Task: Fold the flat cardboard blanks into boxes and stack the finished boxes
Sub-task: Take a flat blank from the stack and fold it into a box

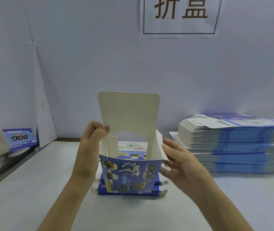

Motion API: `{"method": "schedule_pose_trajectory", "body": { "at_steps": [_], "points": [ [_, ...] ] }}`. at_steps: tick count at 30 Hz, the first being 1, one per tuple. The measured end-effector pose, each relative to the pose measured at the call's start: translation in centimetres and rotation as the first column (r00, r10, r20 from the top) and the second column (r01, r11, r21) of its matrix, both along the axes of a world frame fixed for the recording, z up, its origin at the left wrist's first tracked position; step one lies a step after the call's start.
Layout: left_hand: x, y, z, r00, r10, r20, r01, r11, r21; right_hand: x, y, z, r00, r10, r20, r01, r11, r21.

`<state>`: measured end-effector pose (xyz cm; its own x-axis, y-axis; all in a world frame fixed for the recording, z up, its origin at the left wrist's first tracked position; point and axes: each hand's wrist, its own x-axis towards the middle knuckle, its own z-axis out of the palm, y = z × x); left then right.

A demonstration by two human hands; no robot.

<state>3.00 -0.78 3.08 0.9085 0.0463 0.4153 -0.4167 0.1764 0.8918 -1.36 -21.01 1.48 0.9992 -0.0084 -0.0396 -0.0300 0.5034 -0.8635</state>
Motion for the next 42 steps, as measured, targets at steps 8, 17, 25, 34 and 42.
{"method": "schedule_pose_trajectory", "body": {
  "at_steps": [8, 17, 25, 34, 42],
  "points": [
    [0.1, 0.3, -0.3, 0.999, 0.028, -0.031, -0.028, 1.0, -0.005, 0.2, 0.3, -0.5, 0.995, 0.023, 0.097, -0.018, 0.998, -0.053],
    [0.8, 1.5, -1.0, 0.953, -0.302, -0.039, 0.301, 0.953, -0.02, 0.4, -0.5, -0.4, 0.986, -0.062, 0.153, 0.071, 0.996, -0.053],
    [2.5, 3.7, -2.7, 0.859, -0.459, -0.226, 0.433, 0.888, -0.155, 0.3, -0.3, -0.7, 0.987, -0.05, 0.155, 0.059, 0.997, -0.056],
    [3.1, 1.4, -2.9, 0.926, -0.2, -0.32, 0.241, 0.966, 0.093, 0.3, -0.2, -0.7, 0.992, -0.03, 0.124, 0.044, 0.994, -0.105],
    [1.9, -1.2, -2.7, 0.95, -0.31, -0.038, 0.312, 0.942, 0.125, -0.6, -0.1, 0.4, 0.927, -0.255, 0.274, 0.313, 0.929, -0.198]
  ]
}}
